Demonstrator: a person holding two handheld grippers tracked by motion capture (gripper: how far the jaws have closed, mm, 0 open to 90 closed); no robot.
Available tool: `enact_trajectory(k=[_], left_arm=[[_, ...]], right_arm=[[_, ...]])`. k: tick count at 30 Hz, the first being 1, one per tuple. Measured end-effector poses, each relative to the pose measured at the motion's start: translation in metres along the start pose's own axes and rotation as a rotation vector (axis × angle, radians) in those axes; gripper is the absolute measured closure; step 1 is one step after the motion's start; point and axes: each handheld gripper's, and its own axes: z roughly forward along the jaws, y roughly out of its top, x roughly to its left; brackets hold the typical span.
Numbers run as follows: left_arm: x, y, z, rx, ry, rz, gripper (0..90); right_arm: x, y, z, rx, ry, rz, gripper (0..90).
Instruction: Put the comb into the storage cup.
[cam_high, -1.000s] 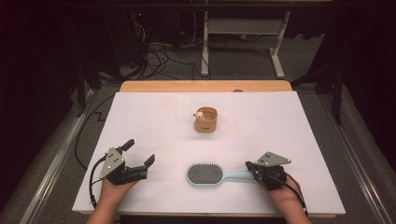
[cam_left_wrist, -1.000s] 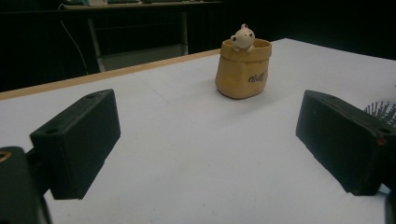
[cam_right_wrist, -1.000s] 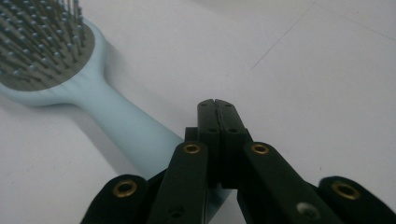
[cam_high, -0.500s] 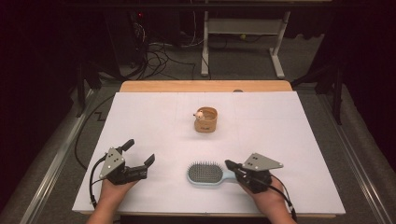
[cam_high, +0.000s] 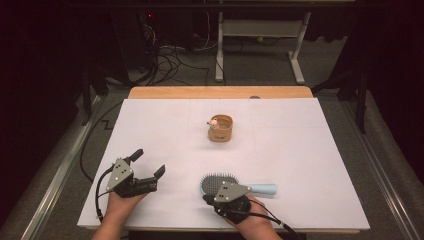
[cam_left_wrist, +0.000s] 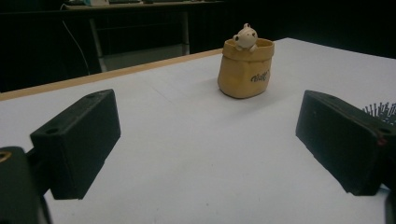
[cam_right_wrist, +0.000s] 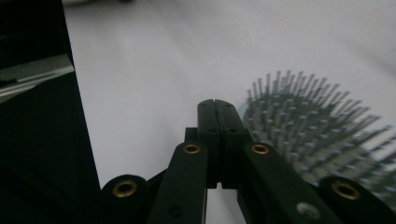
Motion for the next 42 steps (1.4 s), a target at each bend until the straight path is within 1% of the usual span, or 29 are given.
enact_trajectory(k=[1, 2, 3, 5, 6, 7, 8, 9, 10, 12, 13, 15, 17, 18, 19, 21, 22, 23, 24, 26, 28, 31, 32, 37, 38, 39, 40, 41, 42], left_arm=[[0.0, 0.0, 0.0, 0.0, -0.001, 0.001, 7.4], [0.0, 0.0, 0.0, 0.0, -0.001, 0.001, 7.4], [0.0, 0.0, 0.0, 0.0, -0.002, -0.003, 7.4], [0.0, 0.0, -0.001, 0.0, 0.0, -0.003, 7.3], [0.0, 0.0, -0.001, 0.0, -0.001, -0.003, 7.4], [0.0, 0.0, -0.001, 0.0, -0.001, -0.003, 7.4], [0.001, 0.0, -0.001, 0.0, -0.002, -0.003, 7.4], [0.0, 0.0, -0.001, 0.001, -0.002, -0.004, 7.3], [0.0, 0.0, -0.001, 0.0, -0.003, -0.003, 7.4], [0.0, 0.0, -0.001, -0.002, -0.003, -0.003, 7.3], [0.0, 0.0, -0.001, -0.002, -0.004, -0.003, 7.4], [0.0, 0.0, -0.001, -0.002, -0.005, -0.002, 7.4], [0.0, 0.0, -0.001, 0.0, -0.004, -0.001, 7.5], [0.0, 0.0, -0.001, 0.001, -0.003, -0.001, 7.6], [0.0, 0.0, -0.001, 0.001, -0.003, -0.002, 7.6], [0.0, 0.0, -0.001, 0.002, -0.004, -0.001, 7.6], [0.0, 0.0, 0.0, 0.003, -0.003, -0.001, 7.6], [0.0, 0.0, 0.0, 0.004, -0.003, -0.001, 7.6], [0.0, 0.0, 0.0, 0.006, -0.003, -0.002, 7.6], [0.0, 0.0, 0.0, 0.011, -0.004, -0.005, 7.6], [0.0, 0.0, 0.001, 0.014, -0.004, -0.011, 7.6], [0.001, 0.0, 0.001, 0.023, -0.007, -0.014, 7.6], [0.0, -0.001, 0.001, 0.026, -0.014, -0.021, 7.6], [0.0, -0.001, 0.003, 0.036, -0.025, -0.025, 7.6], [0.0, -0.001, 0.003, 0.041, -0.025, -0.028, 7.6], [0.0, -0.001, 0.004, 0.043, -0.027, -0.032, 7.6], [0.0, -0.001, 0.004, 0.043, -0.027, -0.032, 7.6], [0.0, -0.001, 0.003, 0.044, -0.027, -0.033, 7.6], [0.0, -0.001, 0.003, 0.044, -0.026, -0.033, 7.6]], right_arm=[[0.004, 0.002, 0.008, 0.042, -0.02, -0.025, 90.0], [0.005, 0.002, 0.01, 0.053, -0.03, -0.033, 90.0], [0.005, 0.002, 0.01, 0.053, -0.03, -0.033, 90.0], [0.004, 0.002, 0.015, 0.085, -0.069, -0.032, 90.0], [0.002, 0.002, 0.016, 0.092, -0.073, -0.024, 90.0], [0.002, 0.002, 0.016, 0.092, -0.073, -0.024, 90.0], [0.0, 0.001, 0.017, 0.083, -0.064, 0.001, 90.0], [-0.002, 0.001, 0.016, 0.09, -0.062, 0.015, 90.0], [-0.005, 0.0, 0.016, 0.096, -0.091, 0.007, 90.0], [-0.006, -0.001, 0.016, 0.096, -0.096, 0.017, 90.0], [-0.012, -0.001, 0.013, 0.096, -0.115, 0.039, 90.0], [-0.015, -0.002, 0.012, 0.096, -0.124, 0.039, 90.0], [-0.023, -0.004, 0.01, 0.097, -0.148, 0.069, 90.0], [-0.031, -0.006, 0.008, 0.093, -0.164, 0.092, 90.0], [-0.032, -0.006, 0.008, 0.093, -0.174, 0.106, 90.0], [-0.035, -0.007, 0.008, 0.091, -0.186, 0.106, 90.0], [-0.04, -0.008, 0.007, 0.095, -0.202, 0.12, 90.0], [-0.04, -0.008, 0.007, 0.095, -0.202, 0.12, 90.0], [-0.045, -0.008, 0.006, 0.102, -0.223, 0.128, 90.0], [-0.047, -0.009, 0.007, 0.099, -0.227, 0.13, 90.0], [-0.052, -0.01, 0.006, 0.107, -0.251, 0.131, 90.0], [-0.054, -0.011, 0.005, 0.107, -0.261, 0.136, 90.0], [-0.056, -0.012, 0.003, 0.108, -0.274, 0.139, 90.0], [-0.059, -0.015, 0.001, 0.103, -0.268, 0.153, 90.0], [-0.059, -0.015, -0.001, 0.091, -0.254, 0.151, 90.0], [-0.061, -0.015, -0.007, 0.048, -0.207, 0.191, 90.0], [-0.061, -0.015, -0.007, 0.048, -0.207, 0.191, 90.0], [-0.062, -0.014, -0.017, 0.014, -0.204, 0.2, 90.0], [-0.063, -0.014, -0.021, 0.001, -0.203, 0.205, 90.0]])
